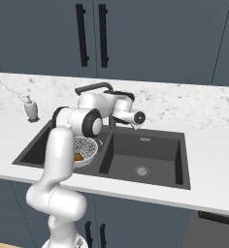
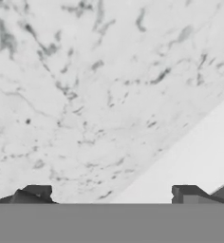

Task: Put the colander in the sink, put the pear in the colander, and turn on the sink faucet and pour water over the colander.

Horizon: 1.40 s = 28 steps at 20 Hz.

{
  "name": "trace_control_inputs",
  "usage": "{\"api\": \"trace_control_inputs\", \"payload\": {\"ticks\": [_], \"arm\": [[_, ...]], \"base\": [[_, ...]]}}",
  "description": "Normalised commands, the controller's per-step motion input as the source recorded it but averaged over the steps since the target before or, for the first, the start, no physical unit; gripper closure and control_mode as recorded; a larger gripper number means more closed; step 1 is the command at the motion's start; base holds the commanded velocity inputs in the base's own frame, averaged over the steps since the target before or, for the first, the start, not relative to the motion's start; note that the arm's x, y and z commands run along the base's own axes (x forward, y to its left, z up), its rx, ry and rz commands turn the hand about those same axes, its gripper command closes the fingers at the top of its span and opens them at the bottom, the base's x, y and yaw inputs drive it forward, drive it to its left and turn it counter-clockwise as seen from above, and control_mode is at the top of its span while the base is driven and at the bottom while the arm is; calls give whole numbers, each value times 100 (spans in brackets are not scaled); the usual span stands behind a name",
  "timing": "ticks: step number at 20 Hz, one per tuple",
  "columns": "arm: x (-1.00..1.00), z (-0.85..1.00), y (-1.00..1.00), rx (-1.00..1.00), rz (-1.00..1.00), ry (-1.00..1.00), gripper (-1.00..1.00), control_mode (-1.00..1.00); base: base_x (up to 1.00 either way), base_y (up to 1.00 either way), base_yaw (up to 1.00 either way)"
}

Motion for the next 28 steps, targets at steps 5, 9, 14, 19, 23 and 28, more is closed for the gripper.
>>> {"api": "trace_control_inputs", "payload": {"ticks": [5, 9, 14, 19, 23, 28], "arm": [[20, -19, 0, 0, -2, 1, -100, -100], [6, -12, 0, 0, -6, 0, -100, -100], [0, -3, -1, 0, -9, 0, 100, -100], [0, 0, -38, 0, -12, 0, 100, -100], [0, 0, -77, 2, -14, 0, 100, -100], [0, 0, -95, 5, -15, 0, 100, -100]], "base": [[0, 0, 0], [0, 0, 0], [0, 0, 0], [0, 0, 0], [0, 0, 0], [0, 0, 0]]}}
